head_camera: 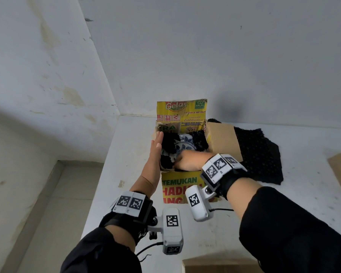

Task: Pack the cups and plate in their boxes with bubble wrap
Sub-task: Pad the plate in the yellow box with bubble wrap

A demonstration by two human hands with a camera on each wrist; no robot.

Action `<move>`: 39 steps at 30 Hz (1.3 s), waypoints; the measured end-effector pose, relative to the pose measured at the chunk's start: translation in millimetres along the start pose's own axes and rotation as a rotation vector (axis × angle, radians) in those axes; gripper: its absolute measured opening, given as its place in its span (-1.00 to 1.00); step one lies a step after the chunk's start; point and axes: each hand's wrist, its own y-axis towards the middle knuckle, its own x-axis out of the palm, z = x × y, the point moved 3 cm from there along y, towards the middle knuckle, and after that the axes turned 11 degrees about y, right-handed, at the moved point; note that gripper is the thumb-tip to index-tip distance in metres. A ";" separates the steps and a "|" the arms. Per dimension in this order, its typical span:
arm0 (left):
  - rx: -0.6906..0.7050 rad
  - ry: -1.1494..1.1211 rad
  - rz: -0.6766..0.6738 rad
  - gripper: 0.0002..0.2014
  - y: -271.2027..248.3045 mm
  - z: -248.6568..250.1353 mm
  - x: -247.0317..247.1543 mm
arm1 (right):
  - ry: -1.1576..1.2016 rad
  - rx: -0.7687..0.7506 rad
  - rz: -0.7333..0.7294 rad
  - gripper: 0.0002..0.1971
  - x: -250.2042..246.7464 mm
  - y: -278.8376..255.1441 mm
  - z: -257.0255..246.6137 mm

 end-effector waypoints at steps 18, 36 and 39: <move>0.011 -0.083 0.029 -0.37 4.0 -5.3 3.2 | 0.100 0.030 -0.046 -0.32 22.2 61.5 11.9; -0.065 -0.043 -0.034 -0.37 9.4 -13.7 -1.0 | -0.218 0.057 -0.002 -0.58 0.8 15.7 31.0; -0.033 -0.036 -0.026 -0.41 4.6 -8.0 0.1 | -0.199 0.083 -0.026 -0.59 0.3 20.9 29.6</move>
